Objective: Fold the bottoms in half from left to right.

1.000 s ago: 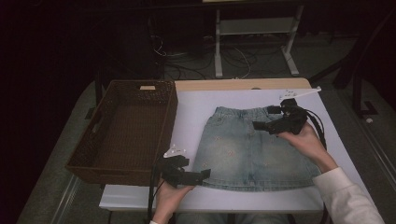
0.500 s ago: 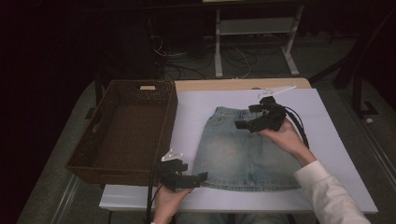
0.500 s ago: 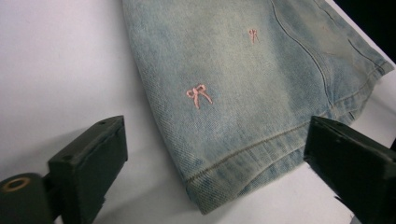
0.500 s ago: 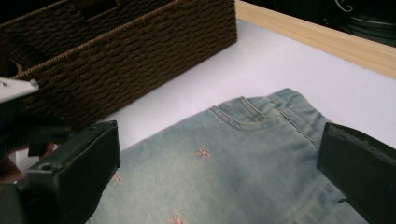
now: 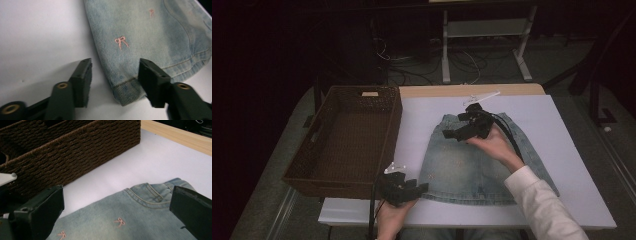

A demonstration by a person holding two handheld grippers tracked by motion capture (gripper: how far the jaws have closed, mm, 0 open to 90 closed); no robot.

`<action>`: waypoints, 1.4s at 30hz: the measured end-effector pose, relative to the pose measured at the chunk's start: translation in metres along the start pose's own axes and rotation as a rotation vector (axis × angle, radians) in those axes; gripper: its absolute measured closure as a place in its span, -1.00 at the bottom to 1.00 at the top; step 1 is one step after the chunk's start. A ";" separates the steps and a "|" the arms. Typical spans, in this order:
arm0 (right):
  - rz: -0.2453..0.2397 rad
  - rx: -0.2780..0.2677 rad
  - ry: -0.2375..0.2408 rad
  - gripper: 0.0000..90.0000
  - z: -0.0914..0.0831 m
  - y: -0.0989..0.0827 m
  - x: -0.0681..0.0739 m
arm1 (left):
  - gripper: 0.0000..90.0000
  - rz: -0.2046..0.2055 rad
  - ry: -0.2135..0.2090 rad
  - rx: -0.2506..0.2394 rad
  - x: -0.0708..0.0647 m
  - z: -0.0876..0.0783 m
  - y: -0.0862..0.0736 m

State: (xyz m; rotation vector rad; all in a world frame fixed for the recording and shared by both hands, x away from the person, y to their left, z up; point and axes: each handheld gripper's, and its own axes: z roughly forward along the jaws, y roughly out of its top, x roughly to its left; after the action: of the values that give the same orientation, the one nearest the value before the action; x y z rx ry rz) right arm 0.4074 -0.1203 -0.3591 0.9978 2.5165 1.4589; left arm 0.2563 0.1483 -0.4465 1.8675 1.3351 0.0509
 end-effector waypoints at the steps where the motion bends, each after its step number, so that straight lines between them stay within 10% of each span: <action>1: 0.003 -0.001 0.002 -1.00 0.003 0.000 0.000 | 0.13 -0.003 0.000 0.006 0.000 0.000 0.000; 12: 0.050 -0.020 -0.006 -1.00 0.036 0.000 -0.012 | 0.78 -0.009 -0.033 0.004 -0.002 0.005 -0.006; 42: 0.120 0.011 -0.135 -1.00 0.087 0.001 -0.060 | 0.80 0.006 -0.057 -0.027 0.000 0.005 -0.010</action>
State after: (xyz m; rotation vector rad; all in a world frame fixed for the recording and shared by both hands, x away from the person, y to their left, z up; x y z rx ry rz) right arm 0.4867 -0.0876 -0.4211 1.2247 2.4101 1.3575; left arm 0.2503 0.1463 -0.4560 1.8369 1.2837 0.0188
